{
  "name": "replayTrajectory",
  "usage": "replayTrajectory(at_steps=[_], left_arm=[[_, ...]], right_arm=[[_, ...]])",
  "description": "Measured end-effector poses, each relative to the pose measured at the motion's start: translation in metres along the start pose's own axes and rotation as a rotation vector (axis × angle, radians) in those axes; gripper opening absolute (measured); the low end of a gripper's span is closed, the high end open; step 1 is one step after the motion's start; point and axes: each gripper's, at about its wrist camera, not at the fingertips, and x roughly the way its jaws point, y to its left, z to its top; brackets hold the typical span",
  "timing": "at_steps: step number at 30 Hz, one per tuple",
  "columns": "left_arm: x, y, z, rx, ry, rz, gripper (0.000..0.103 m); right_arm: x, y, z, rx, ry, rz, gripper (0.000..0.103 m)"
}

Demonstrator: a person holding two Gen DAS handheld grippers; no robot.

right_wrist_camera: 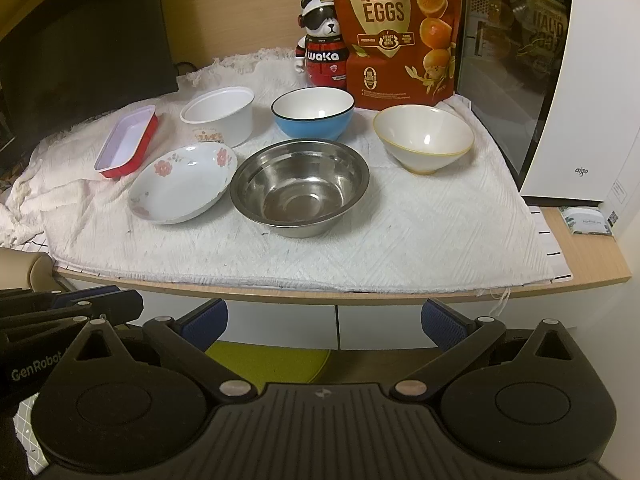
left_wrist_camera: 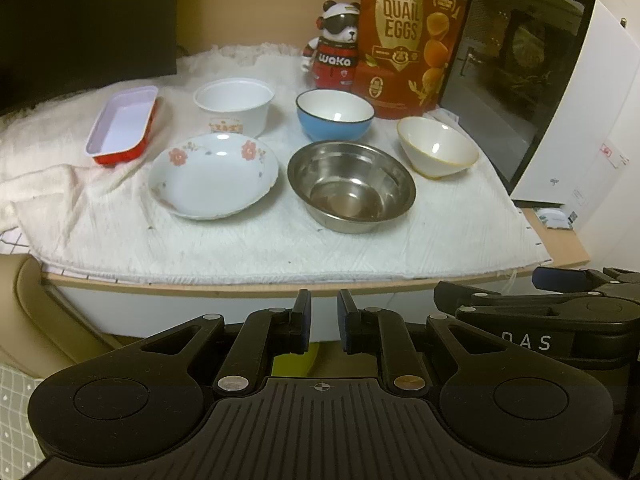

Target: Organize plates and bowls

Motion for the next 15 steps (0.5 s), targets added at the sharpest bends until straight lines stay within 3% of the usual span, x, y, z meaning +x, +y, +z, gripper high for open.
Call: replayTrajectory(at_steps=[15], left_arm=[[0.0009,0.0012,-0.0023,-0.005,0.007,0.003,0.018]], right_arm=[[-0.0006,0.0002,-0.0021,0.000,0.008,0.003,0.103]])
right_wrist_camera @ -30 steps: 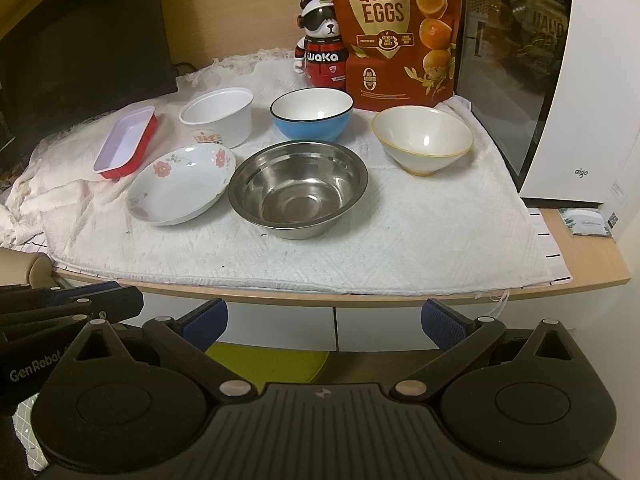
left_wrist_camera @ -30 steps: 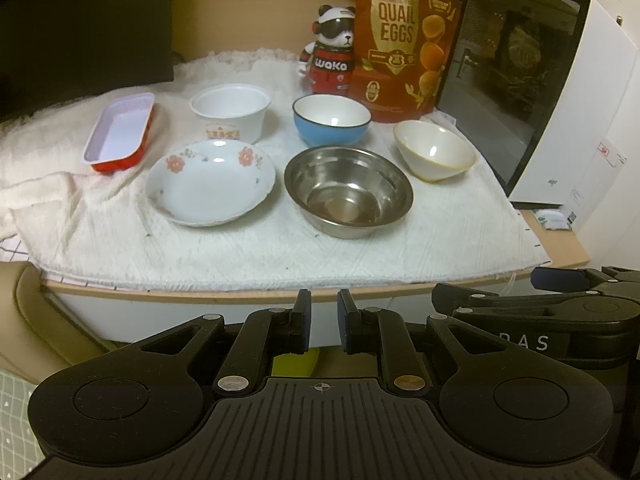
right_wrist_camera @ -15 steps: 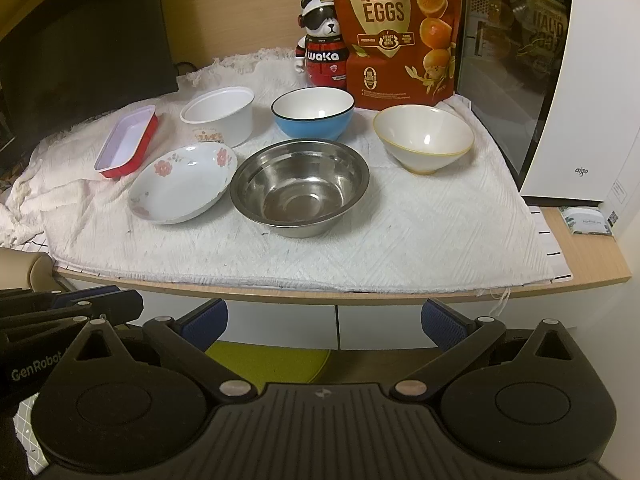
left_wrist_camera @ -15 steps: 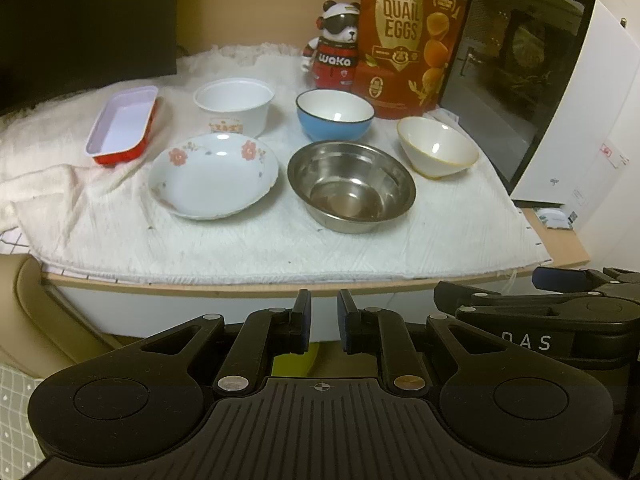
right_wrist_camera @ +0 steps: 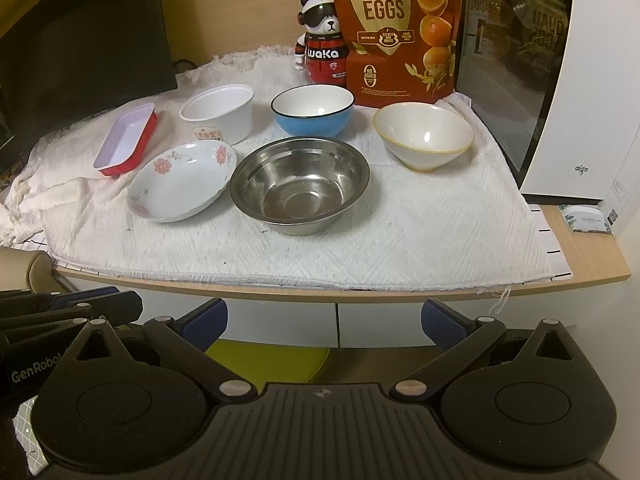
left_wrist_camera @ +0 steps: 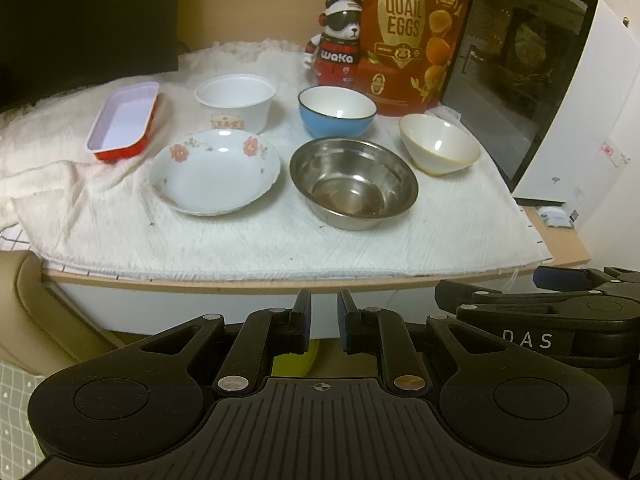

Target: Organize plates and bowls

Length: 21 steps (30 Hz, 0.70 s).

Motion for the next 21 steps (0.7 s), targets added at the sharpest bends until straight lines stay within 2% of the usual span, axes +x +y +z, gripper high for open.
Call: replayTrajectory(at_steps=[21], left_arm=[[0.0004,-0.0004,0.0011,-0.001,0.002,0.000,0.018]], right_arm=[[0.0013,0.0006,0.0019,0.002,0.005,-0.002,0.103]])
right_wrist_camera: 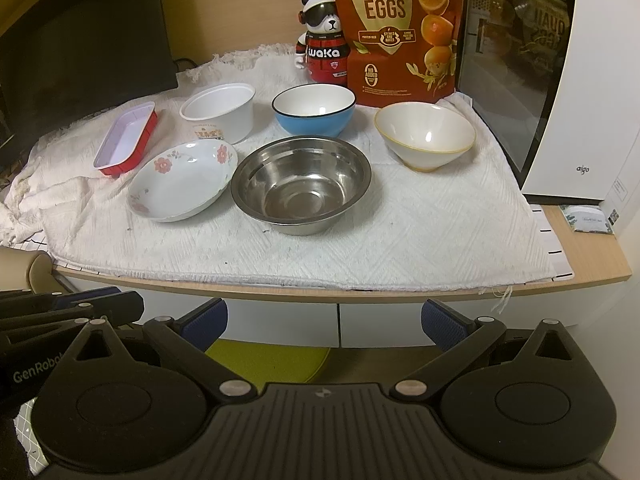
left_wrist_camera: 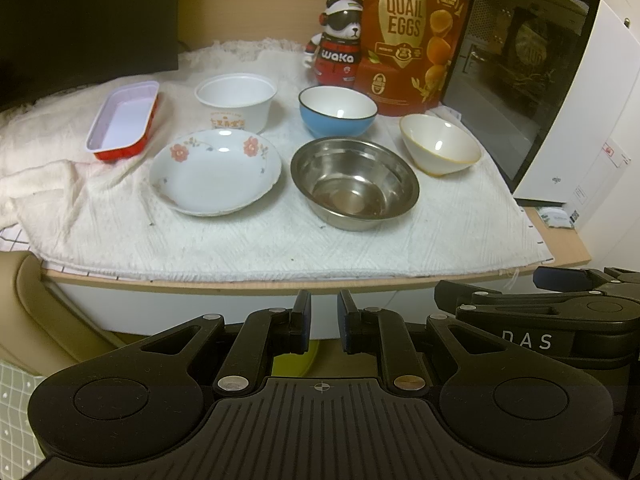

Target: Organize plates and bowls

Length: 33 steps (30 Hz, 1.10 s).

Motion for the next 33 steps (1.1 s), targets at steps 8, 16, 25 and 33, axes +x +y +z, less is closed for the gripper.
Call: replayTrajectory(at_steps=[8,16,25,33], left_arm=[[0.001,0.001,0.003,-0.007,0.009,0.000,0.018],[0.017,0.028,0.028,-0.056,-0.019,-0.045,0.018],[0.070,0.074,0.074,-0.131,0.005,-0.278,0.019],[0.122,0.106,0.107,-0.043,0.085,-0.297,0.019]], right_arm=[[0.003,0.000,0.004,0.009,0.000,0.000,0.103],[0.023,-0.006,0.023,0.080,-0.039,-0.011,0.103],[0.065,0.001,0.056,0.146,-0.082,-0.020,0.103],[0.111,0.019,0.091,0.191,-0.069,-0.074,0.103]])
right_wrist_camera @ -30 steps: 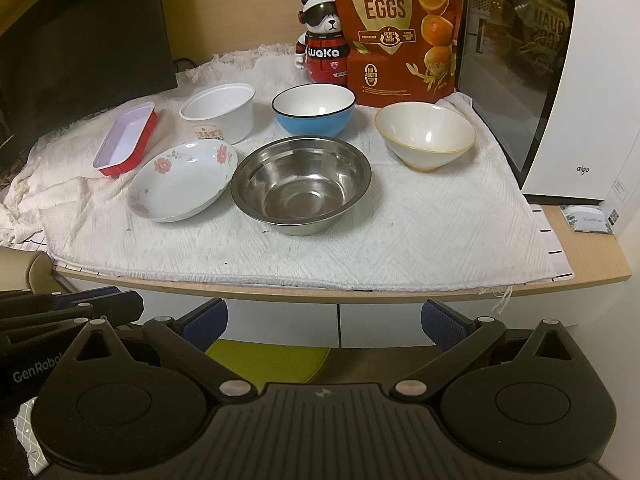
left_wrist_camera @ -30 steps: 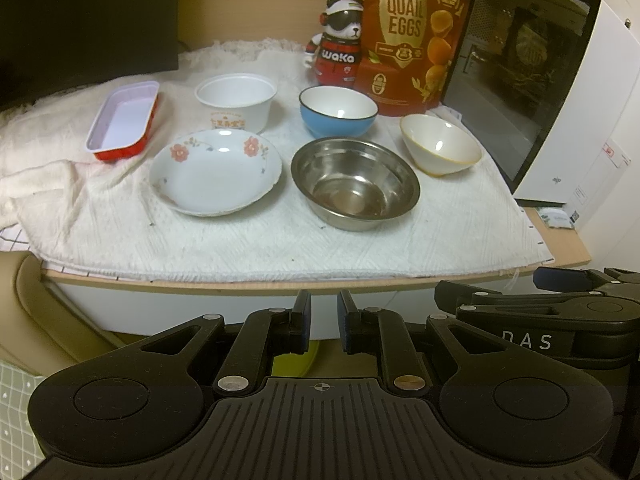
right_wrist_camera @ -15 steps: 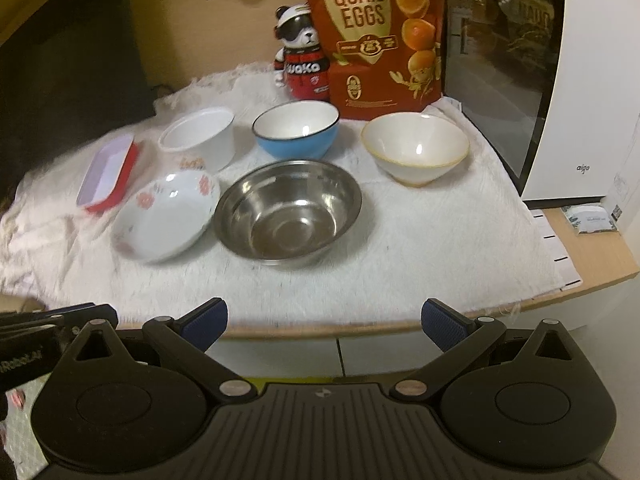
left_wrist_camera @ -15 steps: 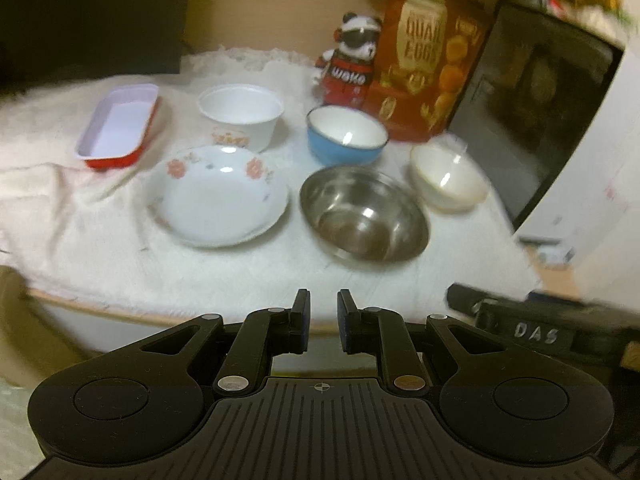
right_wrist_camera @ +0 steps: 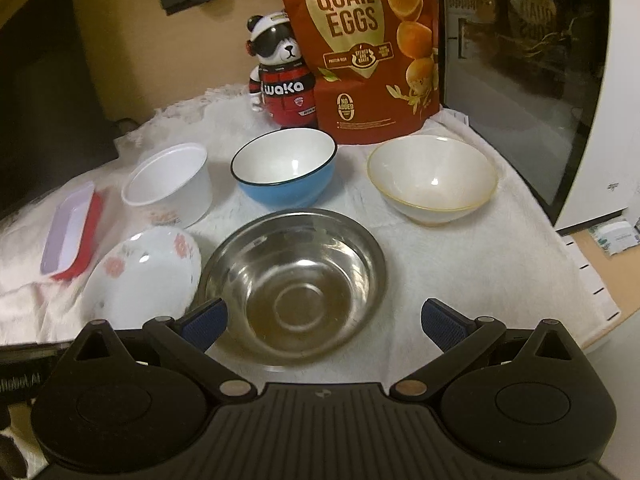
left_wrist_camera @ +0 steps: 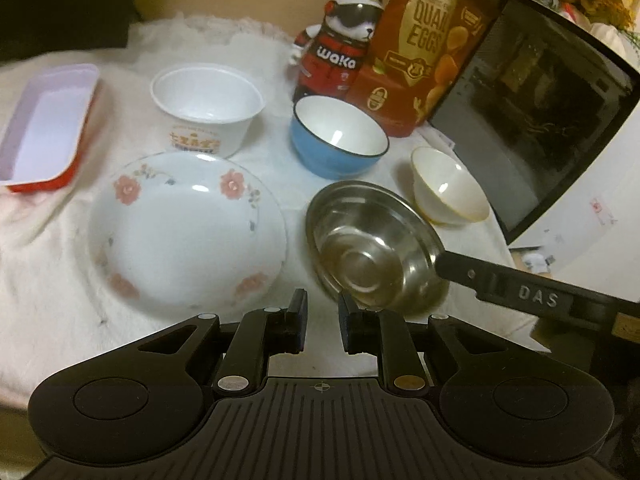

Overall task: Organize plates and bowls
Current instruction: 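Move the left tool to the steel bowl rim and close on it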

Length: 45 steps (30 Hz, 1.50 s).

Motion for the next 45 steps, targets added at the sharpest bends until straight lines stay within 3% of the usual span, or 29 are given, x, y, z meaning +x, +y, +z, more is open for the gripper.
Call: replayTrajectory(at_steps=[5,9,11,14,18,29,37,42,45], left_arm=[[0.015,0.028,0.025,0.066,0.012,-0.018,0.019],[0.030,0.040,0.047,0.084,0.036,-0.102,0.019],[0.044,0.041,0.057,0.065,0.060,-0.108,0.019],[0.057,0.034,0.064,0.069,0.062,-0.080,0.019],[0.075,0.020,0.066,0.080,0.058,0.004,0.019],[0.097,-0.003,0.065,-0.036,0.043,0.175,0.019],[0.103,-0.007,0.061,-0.052,0.066,0.203,0.019],[0.100,-0.004,0.063,-0.073,0.055,0.186,0.019],[0.101,-0.003,0.062,-0.072,0.053,0.180,0.019]], right_arm=[[0.024,0.021,0.011,0.041,0.041,-0.042,0.103],[0.031,0.028,0.014,0.089,0.067,-0.055,0.103],[0.036,0.024,0.016,0.099,0.076,-0.059,0.103],[0.046,0.013,0.021,0.097,0.092,-0.044,0.103],[0.071,-0.011,0.029,0.073,0.102,0.039,0.103],[0.142,-0.061,0.033,0.009,0.307,0.244,0.103],[0.144,-0.065,0.027,-0.037,0.309,0.269,0.103],[0.139,-0.062,0.021,-0.047,0.275,0.240,0.103],[0.140,-0.052,0.018,-0.117,0.278,0.201,0.103]])
